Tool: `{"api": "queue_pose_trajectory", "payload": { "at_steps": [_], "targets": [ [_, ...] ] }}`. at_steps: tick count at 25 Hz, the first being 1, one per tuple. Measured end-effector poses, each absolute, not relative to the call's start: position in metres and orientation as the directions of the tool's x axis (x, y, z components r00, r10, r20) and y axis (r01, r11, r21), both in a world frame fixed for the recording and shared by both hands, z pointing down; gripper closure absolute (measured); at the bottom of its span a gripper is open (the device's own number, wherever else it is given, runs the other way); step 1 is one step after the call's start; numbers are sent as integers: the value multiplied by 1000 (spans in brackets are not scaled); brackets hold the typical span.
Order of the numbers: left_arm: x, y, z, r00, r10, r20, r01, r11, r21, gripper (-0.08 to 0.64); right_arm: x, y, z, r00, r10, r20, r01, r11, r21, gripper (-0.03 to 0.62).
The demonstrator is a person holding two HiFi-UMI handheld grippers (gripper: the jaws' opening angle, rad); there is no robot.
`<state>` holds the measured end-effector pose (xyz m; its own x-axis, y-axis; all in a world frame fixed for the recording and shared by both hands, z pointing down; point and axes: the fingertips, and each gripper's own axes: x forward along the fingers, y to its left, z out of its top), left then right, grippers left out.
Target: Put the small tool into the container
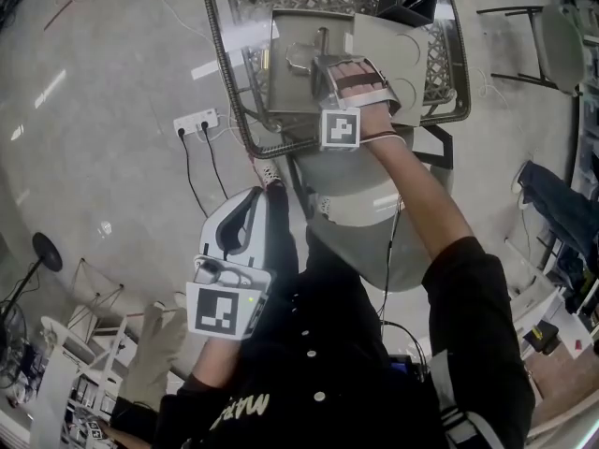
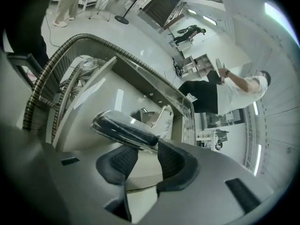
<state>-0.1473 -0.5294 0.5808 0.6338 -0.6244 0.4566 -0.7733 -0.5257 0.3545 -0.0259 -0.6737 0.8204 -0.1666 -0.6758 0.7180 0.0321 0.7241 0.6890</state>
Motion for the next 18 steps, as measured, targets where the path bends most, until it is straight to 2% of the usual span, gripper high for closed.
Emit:
{"api": "queue_pose_trajectory", "payload": {
  "at_steps": [6,12,14,18],
  "targets": [
    [-149,-528,582,625,-637,451,-780,-508,364,535,-14,-663,835,-107,-602,791,152,776,611,408],
    [-147,-528,582,626,-636,450,-780,-509,364,535,-13,-653,837,-119,-550,827,165,810,563,402],
    [-146,-527,580,627,-640,445,-779,-509,366,535,-13,-653,833,-122,-556,822,165,806,569,436],
    [-144,-528,570,626,-648,434,-780,-518,352,535,-16,-655,818,-147,-582,800,101,795,598,568]
  ]
}}
